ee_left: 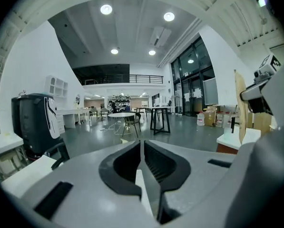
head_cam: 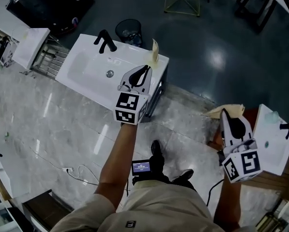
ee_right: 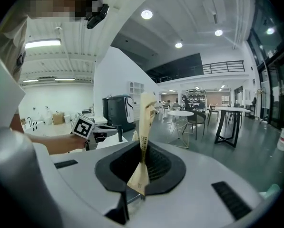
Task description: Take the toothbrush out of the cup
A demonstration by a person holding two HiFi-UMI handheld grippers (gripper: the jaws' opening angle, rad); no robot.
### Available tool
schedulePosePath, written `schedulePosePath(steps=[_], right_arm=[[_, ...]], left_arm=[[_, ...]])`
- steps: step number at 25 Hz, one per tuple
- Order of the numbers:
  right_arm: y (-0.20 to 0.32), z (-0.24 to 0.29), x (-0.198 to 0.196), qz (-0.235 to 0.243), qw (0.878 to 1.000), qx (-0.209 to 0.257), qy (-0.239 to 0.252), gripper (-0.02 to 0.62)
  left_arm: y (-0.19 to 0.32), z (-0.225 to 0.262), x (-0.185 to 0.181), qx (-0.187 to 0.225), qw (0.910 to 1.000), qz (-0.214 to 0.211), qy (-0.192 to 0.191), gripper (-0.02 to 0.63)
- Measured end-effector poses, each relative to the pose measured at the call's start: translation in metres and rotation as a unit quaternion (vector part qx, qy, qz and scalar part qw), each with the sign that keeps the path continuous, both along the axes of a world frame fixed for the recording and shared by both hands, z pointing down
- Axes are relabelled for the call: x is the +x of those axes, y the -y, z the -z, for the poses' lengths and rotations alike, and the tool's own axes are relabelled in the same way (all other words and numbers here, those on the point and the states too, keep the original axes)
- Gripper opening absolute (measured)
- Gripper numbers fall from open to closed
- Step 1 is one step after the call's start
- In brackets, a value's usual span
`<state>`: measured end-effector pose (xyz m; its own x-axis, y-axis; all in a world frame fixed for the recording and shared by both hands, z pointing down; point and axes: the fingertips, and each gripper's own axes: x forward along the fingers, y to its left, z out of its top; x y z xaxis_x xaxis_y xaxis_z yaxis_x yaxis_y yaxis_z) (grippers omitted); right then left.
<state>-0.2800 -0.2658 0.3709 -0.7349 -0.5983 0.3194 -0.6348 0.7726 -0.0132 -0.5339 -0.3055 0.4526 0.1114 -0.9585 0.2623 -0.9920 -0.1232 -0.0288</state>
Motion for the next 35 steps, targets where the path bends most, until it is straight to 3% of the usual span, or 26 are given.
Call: schedulePosePath(steps=[10, 13, 24, 28, 35], right_arm=[[0.034, -0.074, -0.005, -0.033, 0.998, -0.045, -0.029, 0.026], [0.041, -0.096, -0.006, -0.039, 0.997, -0.062, -0.039, 0.026], [0.047, -0.144, -0.020, -0.044, 0.993, -0.096, -0.053, 0.026], [0.044, -0.146, -0.019, -0.043, 0.993, -0.095, -0.055, 0.026], [0.034, -0.136, -0.006, -0.045, 0.994, -0.088, -0.052, 0.026]], left_arm=[[0.092, -0.098, -0.033, -0.045, 0.9988, 0.014, 0.012, 0.129], [0.114, -0.121, -0.040, -0.055, 0.9983, 0.016, 0.008, 0.137], [0.145, -0.154, -0.048, -0.065, 0.9977, 0.007, 0.017, 0.138], [0.140, -0.155, -0.050, -0.064, 0.9978, 0.010, 0.013, 0.053], [0.129, -0.135, -0.041, -0.040, 0.9990, 0.014, 0.011, 0.035]])
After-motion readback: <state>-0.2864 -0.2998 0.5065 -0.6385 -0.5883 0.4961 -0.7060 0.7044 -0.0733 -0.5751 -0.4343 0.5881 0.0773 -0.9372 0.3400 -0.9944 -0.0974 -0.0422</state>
